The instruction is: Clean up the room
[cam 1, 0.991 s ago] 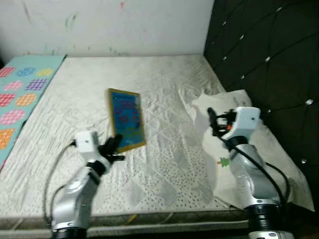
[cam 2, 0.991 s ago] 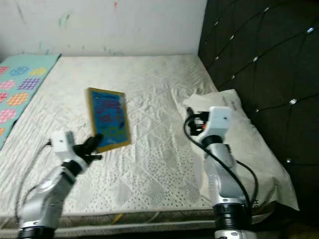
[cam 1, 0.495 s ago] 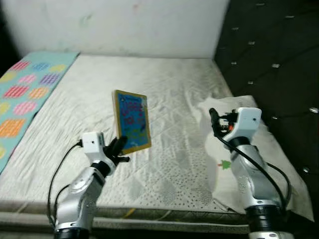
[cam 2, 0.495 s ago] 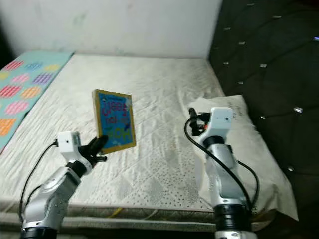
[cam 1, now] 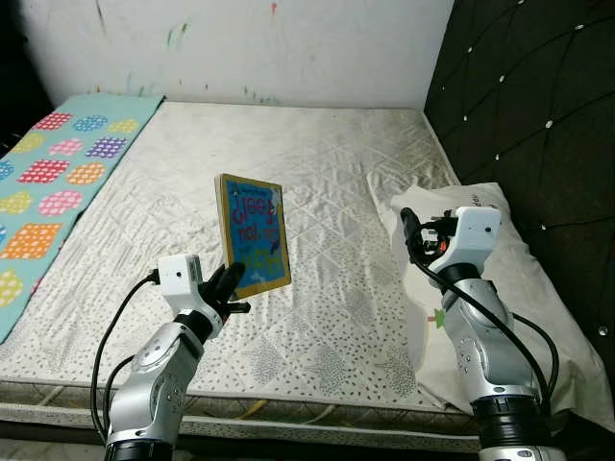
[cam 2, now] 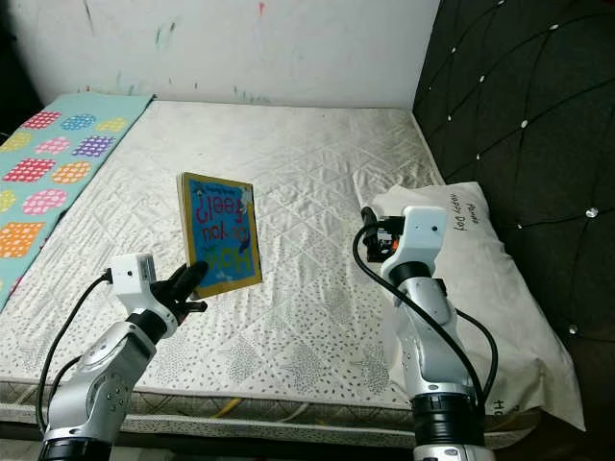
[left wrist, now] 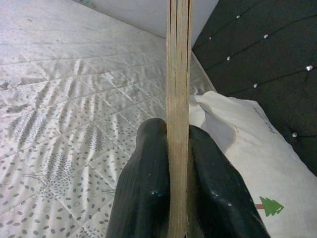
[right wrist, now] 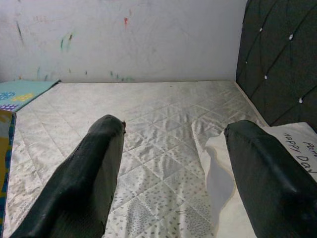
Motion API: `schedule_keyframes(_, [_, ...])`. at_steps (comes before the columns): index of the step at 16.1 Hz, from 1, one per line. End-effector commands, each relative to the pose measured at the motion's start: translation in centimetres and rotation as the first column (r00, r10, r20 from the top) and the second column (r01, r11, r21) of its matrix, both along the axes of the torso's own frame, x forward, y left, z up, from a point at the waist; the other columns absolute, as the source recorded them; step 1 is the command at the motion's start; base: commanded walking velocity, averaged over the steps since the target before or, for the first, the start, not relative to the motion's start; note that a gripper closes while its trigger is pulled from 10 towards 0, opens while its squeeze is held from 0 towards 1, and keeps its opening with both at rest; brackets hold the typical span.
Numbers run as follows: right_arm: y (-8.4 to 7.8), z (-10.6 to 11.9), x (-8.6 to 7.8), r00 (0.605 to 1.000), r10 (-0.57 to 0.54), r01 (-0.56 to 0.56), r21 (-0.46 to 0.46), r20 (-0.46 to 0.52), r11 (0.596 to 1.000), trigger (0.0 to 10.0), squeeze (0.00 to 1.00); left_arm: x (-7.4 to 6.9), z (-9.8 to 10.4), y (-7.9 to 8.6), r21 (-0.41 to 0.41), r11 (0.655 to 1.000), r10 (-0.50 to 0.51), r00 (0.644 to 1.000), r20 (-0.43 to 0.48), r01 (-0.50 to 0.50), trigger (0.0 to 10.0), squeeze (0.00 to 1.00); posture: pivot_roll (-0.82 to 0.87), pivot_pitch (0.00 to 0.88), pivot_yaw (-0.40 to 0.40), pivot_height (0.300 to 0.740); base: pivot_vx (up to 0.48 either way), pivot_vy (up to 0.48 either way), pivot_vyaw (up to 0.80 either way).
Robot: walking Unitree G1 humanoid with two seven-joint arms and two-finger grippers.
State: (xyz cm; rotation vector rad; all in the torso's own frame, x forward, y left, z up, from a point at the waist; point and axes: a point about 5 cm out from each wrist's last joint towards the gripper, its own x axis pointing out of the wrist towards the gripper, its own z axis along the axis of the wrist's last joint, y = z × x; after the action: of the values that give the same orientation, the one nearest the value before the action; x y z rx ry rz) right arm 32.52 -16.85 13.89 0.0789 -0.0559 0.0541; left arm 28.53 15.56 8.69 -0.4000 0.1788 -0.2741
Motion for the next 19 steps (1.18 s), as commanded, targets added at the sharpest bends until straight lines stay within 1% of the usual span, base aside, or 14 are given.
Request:
schedule_keyframes(1, [-0.1, 0.1, 0.0, 1.0, -0.002, 0.002, 0.001, 0.006, 1.0, 10.0, 0.0, 0.4, 0.9, 0.1, 0.003, 1.0, 0.001, 0.999, 0.04, -0.002, 10.0, 0.0, -0.12, 0.0, 0.005, 0.74, 0.0, 0.0, 0.0])
schedule_keyframes(8, [-0.1, -0.2, -0.2, 1.0, 0.001, -0.001, -0.001, -0.003, 1.0, 10.0, 0.0, 0.3, 0.9, 0.1, 0.001, 1.0, 0.001, 0.999, 0.04, -0.001, 10.0, 0.0, -0.12, 0.0, 0.005, 0.74, 0.0, -0.313, 0.0])
schedule_keyframes(11, [-0.4, -1.4, -0.7, 0.999, 0.014, -0.016, -0.059, -0.039, 0.998, 10.0, 0.0, 0.3, 0.9, 0.1, 0.001, 1.0, 0.005, 0.999, 0.041, -0.005, 10.0, 0.0, -0.12, 0.0, 0.003, 0.74, 0.0, -0.328, 0.0])
schedule_keyframes(12, [-0.5, -2.1, -1.1, 0.998, 0.014, -0.019, -0.083, -0.064, 0.996, 10.0, 0.0, 0.3, 1.0, 0.2, 0.006, 1.0, 0.009, 0.999, 0.045, -0.009, 10.0, 0.0, -0.12, 0.0, 0.003, 0.74, 0.0, 0.0, 0.0])
schedule_keyframes(13, [-0.5, -2.4, -1.3, 0.997, 0.02, -0.027, -0.087, -0.074, 0.996, 10.0, 0.0, 0.3, 1.2, 0.3, 0.001, 1.0, 0.023, 0.998, 0.062, -0.023, 10.0, 0.0, -0.12, 0.0, 0.003, 0.74, 0.0, 0.0, 0.0])
schedule_keyframes(15, [-0.6, -2.9, -1.7, 0.996, 0.028, -0.036, -0.1, -0.084, 0.994, 10.0, 0.0, 0.0, 2.0, 0.0, 0.121, 0.993, -0.019, 0.992, 0.127, 0.004, 10.0, 0.0, -0.12, 0.0, 0.0, 0.74, 0.0, 0.0, 0.0])
schedule_keyframes(16, [-0.6, -3.0, -1.8, 0.996, 0.029, -0.037, -0.102, -0.086, 0.994, 10.0, 0.0, -0.2, 2.2, -0.1, 0.168, 0.986, -0.021, 0.989, 0.145, -0.003, 10.0, 0.0, -0.12, 0.0, -0.001, 0.74, 0.0, 0.0, 0.0])
schedule_keyframes(18, [-0.5, -3.3, -2.2, 0.995, 0.032, -0.042, -0.11, -0.089, 0.993, 10.0, 0.0, -0.8, 2.6, 0.8, 0.157, 0.987, 0.017, 0.986, 0.166, -0.043, 10.0, 0.0, -0.11, 0.0, -0.001, 0.74, 0.0, 0.0, 0.0])
schedule_keyframes(19, [-0.5, -3.5, -2.4, 0.995, 0.03, -0.04, -0.11, -0.094, 0.993, 10.0, 0.0, -1.0, 2.6, 1.4, 0.121, 0.99, 0.058, 0.985, 0.164, -0.078, 10.0, 0.0, -0.11, 0.0, -0.002, 0.74, 0.0, 0.0, 0.0])
